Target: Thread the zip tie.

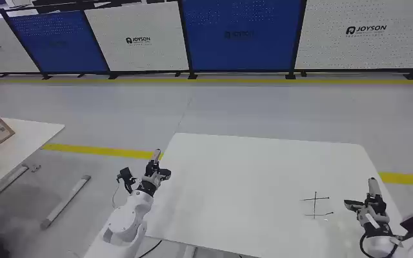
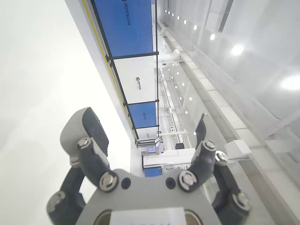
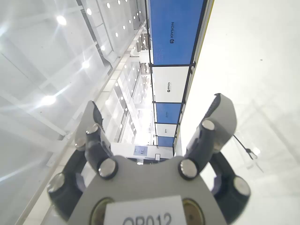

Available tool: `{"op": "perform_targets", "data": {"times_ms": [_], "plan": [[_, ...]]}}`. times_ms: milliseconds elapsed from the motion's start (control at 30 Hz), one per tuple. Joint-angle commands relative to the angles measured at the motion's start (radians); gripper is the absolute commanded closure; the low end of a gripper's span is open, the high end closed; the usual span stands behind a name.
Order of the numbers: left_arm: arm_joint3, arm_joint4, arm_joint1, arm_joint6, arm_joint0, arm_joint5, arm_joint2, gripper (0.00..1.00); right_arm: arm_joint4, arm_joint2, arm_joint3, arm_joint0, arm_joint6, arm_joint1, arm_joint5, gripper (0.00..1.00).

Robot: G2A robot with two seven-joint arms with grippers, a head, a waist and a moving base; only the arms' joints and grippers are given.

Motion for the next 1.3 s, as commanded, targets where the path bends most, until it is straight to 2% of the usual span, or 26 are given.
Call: {"op": "perform_targets", "data": {"times_ms": [0, 33, 67, 100, 133, 167, 200, 233, 267, 300, 333, 400, 433, 533, 667, 733, 1267], "plan": [[0.0, 0.0, 0.0, 0.0, 0.0, 0.0, 0.0, 0.0, 0.0, 0.0, 0.0, 0.0, 0.0, 0.0, 0.0, 0.22], [0.0, 0.0, 0.0, 0.0, 0.0, 0.0, 0.0, 0.22, 0.0, 0.0, 0.0, 0.0, 0.0, 0.0, 0.0, 0.22], [0.0, 0.0, 0.0, 0.0, 0.0, 0.0, 0.0, 0.0, 0.0, 0.0, 0.0, 0.0, 0.0, 0.0, 0.0, 0.22], [0.0, 0.0, 0.0, 0.0, 0.0, 0.0, 0.0, 0.22, 0.0, 0.0, 0.0, 0.0, 0.0, 0.0, 0.0, 0.0], [0.0, 0.0, 0.0, 0.0, 0.0, 0.0, 0.0, 0.22, 0.0, 0.0, 0.0, 0.0, 0.0, 0.0, 0.0, 0.0], [0.0, 0.0, 0.0, 0.0, 0.0, 0.0, 0.0, 0.0, 0.0, 0.0, 0.0, 0.0, 0.0, 0.0, 0.0, 0.22], [0.0, 0.0, 0.0, 0.0, 0.0, 0.0, 0.0, 0.22, 0.0, 0.0, 0.0, 0.0, 0.0, 0.0, 0.0, 0.0], [0.0, 0.0, 0.0, 0.0, 0.0, 0.0, 0.0, 0.0, 0.0, 0.0, 0.0, 0.0, 0.0, 0.0, 0.0, 0.0], [0.0, 0.0, 0.0, 0.0, 0.0, 0.0, 0.0, 0.0, 0.0, 0.0, 0.0, 0.0, 0.0, 0.0, 0.0, 0.22], [0.0, 0.0, 0.0, 0.0, 0.0, 0.0, 0.0, 0.22, 0.0, 0.0, 0.0, 0.0, 0.0, 0.0, 0.0, 0.0], [0.0, 0.0, 0.0, 0.0, 0.0, 0.0, 0.0, 0.0, -0.014, 0.004, 0.002, 0.001, -0.009, 0.0, -0.002, 0.0], [0.0, 0.0, 0.0, 0.0, 0.0, 0.0, 0.0, 0.0, -0.097, 0.001, -0.003, -0.001, -0.045, 0.001, -0.016, 0.0], [0.0, 0.0, 0.0, 0.0, 0.0, 0.0, 0.0, 0.0, -0.123, -0.009, -0.01, -0.004, -0.024, 0.001, -0.023, 0.0], [0.0, 0.0, 0.0, 0.0, 0.0, 0.0, 0.0, 0.0, -0.176, 0.017, -0.012, -0.007, 0.072, 0.008, -0.035, 0.0], [0.0, 0.0, 0.0, 0.0, 0.0, 0.0, 0.0, 0.0, -0.166, 0.078, -0.017, -0.017, 0.24, 0.019, -0.046, 0.0], [0.0, 0.0, 0.0, 0.0, 0.0, 0.0, 0.0, 0.0, -0.164, 0.097, -0.018, -0.018, 0.278, 0.022, -0.046, 0.0], [0.0, 0.0, 0.0, 0.0, 0.0, 0.0, 0.0, 0.0, -0.164, 0.097, -0.018, -0.018, 0.278, 0.022, -0.046, 0.0]]}}
